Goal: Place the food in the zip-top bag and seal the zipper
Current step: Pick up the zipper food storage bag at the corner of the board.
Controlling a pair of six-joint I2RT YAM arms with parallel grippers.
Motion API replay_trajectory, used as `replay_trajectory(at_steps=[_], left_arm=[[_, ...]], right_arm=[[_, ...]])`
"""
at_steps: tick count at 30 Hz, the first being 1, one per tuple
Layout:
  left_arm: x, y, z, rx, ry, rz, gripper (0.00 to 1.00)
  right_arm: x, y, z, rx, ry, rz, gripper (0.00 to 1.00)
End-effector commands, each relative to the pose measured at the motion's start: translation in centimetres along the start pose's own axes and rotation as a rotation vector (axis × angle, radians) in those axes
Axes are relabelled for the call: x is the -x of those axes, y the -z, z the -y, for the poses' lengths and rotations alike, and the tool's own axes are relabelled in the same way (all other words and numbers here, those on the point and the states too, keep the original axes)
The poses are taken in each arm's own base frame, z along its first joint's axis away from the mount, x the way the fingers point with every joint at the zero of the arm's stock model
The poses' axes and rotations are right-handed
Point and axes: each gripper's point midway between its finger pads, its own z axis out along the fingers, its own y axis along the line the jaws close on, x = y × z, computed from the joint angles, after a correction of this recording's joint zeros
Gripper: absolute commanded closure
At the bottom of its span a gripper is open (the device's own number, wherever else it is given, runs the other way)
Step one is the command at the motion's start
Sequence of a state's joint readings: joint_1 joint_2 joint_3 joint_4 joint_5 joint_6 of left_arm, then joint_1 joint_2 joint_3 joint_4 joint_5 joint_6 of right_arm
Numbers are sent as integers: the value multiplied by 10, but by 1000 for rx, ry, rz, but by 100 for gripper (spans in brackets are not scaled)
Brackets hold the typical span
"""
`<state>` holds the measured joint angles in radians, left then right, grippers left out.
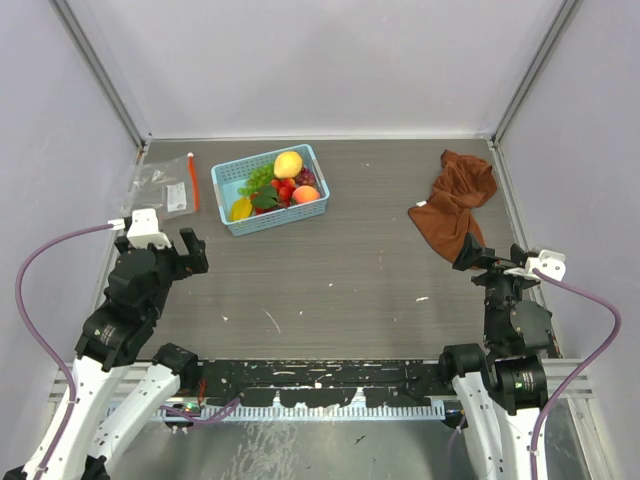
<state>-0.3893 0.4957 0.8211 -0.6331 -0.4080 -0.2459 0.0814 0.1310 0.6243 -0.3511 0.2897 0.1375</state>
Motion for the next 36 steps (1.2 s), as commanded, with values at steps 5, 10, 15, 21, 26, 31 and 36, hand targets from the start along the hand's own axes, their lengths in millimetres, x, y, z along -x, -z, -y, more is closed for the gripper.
replay_trajectory(at_steps=[5,10,15,21,26,31,36], left_arm=[[14,-1,-1,11,10,44,2],[14,-7,-2,35,-4,21,2],[16,-14,-9,100,-38,-17,2],[35,-35,-11,203,-100,-84,2],[39,-65,-11,305,-148,-142,2],[41,-101,-9,350,-128,-189,1],[33,-149,-16,374,-70,-242,5]], right_arm=[[21,0,-4,17,-23,74,0],[19,0,-3,6,-27,71,0],[20,2,-10,53,-32,75,0],[23,5,-10,54,-38,91,0],[22,5,-11,64,-39,91,0],[25,9,-14,82,-42,104,0],[28,13,-14,92,-49,123,0]])
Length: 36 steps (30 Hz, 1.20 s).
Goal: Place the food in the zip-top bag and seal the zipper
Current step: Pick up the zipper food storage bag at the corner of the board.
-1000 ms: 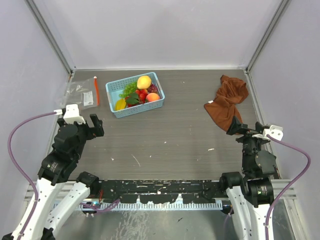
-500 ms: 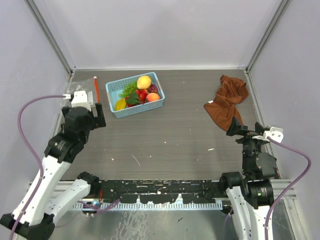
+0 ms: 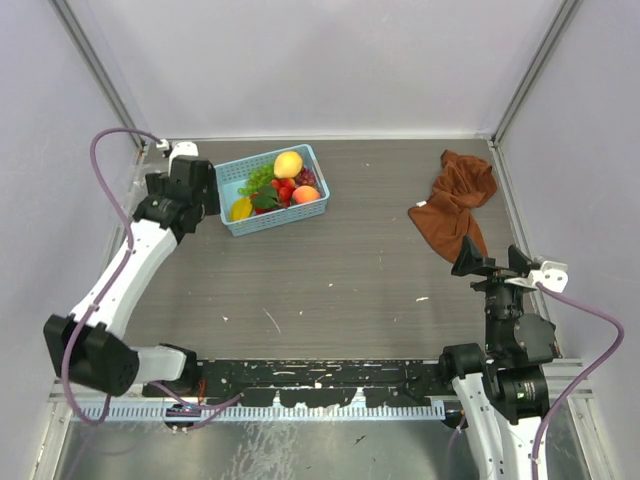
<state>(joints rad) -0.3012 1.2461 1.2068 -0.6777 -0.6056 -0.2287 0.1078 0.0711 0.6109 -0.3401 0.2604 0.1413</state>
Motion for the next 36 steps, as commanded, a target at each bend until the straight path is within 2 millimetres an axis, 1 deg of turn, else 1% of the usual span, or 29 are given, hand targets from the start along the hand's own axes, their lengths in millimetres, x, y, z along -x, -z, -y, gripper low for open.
replay_trajectory(at_steps=[1,5,6,10,12,15,18,20,23,26,28,29,32,36], left_arm=[[34,-33,4,-9,134,21,7],[34,-69,12,-42,203,-36,14],[33,-78,14,-47,208,-49,17],[30,-110,10,-34,221,-98,24],[24,-127,9,-42,236,-129,28],[23,-146,10,-50,256,-133,32],[17,-165,12,-37,229,-166,36],[19,-176,14,-38,220,-183,39],[14,-193,19,-46,201,-217,39],[10,-207,24,-43,180,-240,36],[6,-217,23,-23,158,-254,33],[7,-220,23,-15,147,-253,32],[0,-234,21,14,109,-272,30],[-8,-248,19,49,71,-295,30]], right_arm=[[22,3,-6,30,-26,84,0],[24,7,-5,32,-29,100,0],[25,8,-5,31,-30,105,0],[25,8,-6,38,-30,107,0],[26,9,-7,46,-31,111,0],[27,9,-6,41,-30,116,0],[27,9,-6,40,-32,118,0],[26,9,-6,45,-31,117,0],[27,10,-8,53,-30,117,0],[27,10,-8,54,-31,118,0],[26,10,-8,56,-29,116,0],[26,9,-8,55,-28,115,0],[26,9,-9,57,-28,114,0],[25,9,-9,60,-27,111,0]])
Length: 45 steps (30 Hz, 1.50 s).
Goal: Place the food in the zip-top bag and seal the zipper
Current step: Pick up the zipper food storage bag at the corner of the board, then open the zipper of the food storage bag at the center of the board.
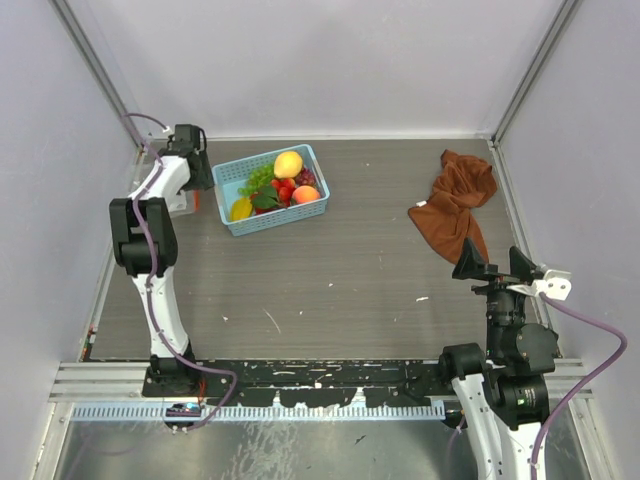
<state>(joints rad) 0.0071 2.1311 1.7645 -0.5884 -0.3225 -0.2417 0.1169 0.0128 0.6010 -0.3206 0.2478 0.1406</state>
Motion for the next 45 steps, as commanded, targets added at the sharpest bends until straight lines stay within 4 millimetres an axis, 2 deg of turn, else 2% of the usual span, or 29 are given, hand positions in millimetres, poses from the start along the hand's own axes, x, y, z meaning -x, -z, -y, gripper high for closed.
replay_trajectory(at_steps=[1,5,8,13,18,27,35,38,45], left_arm=[[16,-6,-11,62,-39,27,30],[10,-19,-15,77,-45,5,35],[10,-21,-17,81,-49,4,49],[20,-5,-26,107,-41,35,83],[29,18,-36,124,-18,77,99],[45,75,-58,157,35,147,100],[54,140,-62,93,70,224,100],[54,168,-53,27,69,257,100],[44,241,-15,-181,56,355,100]], right_arm=[[13,-1,-6,30,-8,48,0],[12,-2,-7,34,-6,41,0],[12,-2,-7,34,-4,42,0],[10,-3,-6,27,-1,32,0],[9,-5,-7,33,-3,29,0],[2,-9,-29,128,-45,-30,0],[-20,-25,-51,199,-120,-166,0],[-32,-33,-59,211,-152,-225,0],[-62,-44,-81,315,-142,-372,0]])
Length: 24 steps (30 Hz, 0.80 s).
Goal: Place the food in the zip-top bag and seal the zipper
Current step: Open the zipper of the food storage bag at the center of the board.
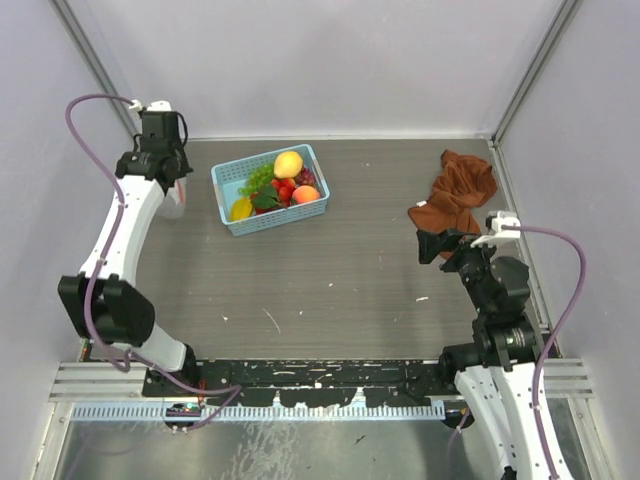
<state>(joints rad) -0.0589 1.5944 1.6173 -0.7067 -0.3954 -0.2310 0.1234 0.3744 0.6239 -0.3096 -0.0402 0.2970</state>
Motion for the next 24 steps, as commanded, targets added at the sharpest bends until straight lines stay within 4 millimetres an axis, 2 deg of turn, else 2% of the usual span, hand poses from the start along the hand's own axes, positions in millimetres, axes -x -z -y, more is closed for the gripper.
replay_trajectory(at_steps=[1,9,12,15,24], left_arm=[[14,60,30,-174,37,96,100],[10,152,69,-475,80,205,100],[8,170,77,-533,74,229,100],[-1,190,93,-628,50,209,100],[-38,253,148,-905,-27,176,100]], right_arm=[[16,-9,-26,115,7,-11,0],[-1,-27,-35,177,-22,-77,0],[-9,-35,-40,216,-50,-86,0],[-16,-41,-47,257,-80,-105,0],[-12,-52,-81,346,-120,-108,0]])
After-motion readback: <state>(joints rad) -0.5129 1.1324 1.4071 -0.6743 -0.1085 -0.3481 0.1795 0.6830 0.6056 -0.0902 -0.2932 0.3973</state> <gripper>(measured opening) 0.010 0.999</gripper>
